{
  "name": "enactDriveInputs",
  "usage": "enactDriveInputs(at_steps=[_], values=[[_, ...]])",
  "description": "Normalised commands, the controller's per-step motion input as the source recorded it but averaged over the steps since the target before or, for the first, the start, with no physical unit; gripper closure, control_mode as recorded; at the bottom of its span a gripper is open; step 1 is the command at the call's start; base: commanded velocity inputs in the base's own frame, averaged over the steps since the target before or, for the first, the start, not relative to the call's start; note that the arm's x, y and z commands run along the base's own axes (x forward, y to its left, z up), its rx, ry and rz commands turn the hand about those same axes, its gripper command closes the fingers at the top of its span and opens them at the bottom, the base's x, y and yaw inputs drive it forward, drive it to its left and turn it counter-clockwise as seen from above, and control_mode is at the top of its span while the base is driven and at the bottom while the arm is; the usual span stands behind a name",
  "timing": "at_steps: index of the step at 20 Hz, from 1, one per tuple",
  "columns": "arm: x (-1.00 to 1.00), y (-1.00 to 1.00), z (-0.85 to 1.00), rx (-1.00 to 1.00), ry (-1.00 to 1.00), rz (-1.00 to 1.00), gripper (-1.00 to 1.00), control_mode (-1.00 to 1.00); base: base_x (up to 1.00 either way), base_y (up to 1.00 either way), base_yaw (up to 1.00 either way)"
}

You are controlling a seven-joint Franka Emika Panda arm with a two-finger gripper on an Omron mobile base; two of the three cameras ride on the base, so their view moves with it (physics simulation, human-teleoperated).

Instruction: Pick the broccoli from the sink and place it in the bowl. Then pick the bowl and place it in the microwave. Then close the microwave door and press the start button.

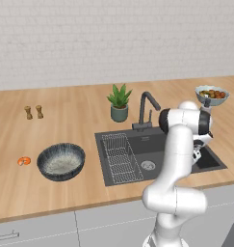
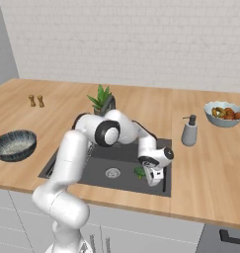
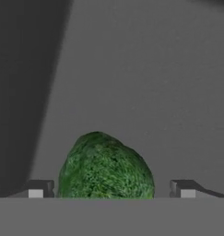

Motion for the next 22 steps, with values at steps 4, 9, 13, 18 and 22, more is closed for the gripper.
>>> enactDriveInputs(at_steps=[4, 9, 13, 18, 22], values=[[0.14, 0.23, -0.26, 0.0, 0.0, 0.0, 1.0, -1.0, 0.0, 0.0, 0.0], [0.13, 0.15, -0.19, 0.0, 0.0, 0.0, 1.0, -1.0, 0.0, 0.0, 0.0], [-0.11, 0.03, 0.08, 0.01, -0.05, -0.04, 1.0, -1.0, 0.0, 0.0, 0.0], [-0.53, 0.0, 0.96, 0.07, -0.26, -0.2, 1.0, -1.0, 0.0, 0.0, 0.0], [-0.44, 0.0, 1.0, 0.09, -0.06, -0.15, 1.0, -1.0, 0.0, 0.0, 0.0]])
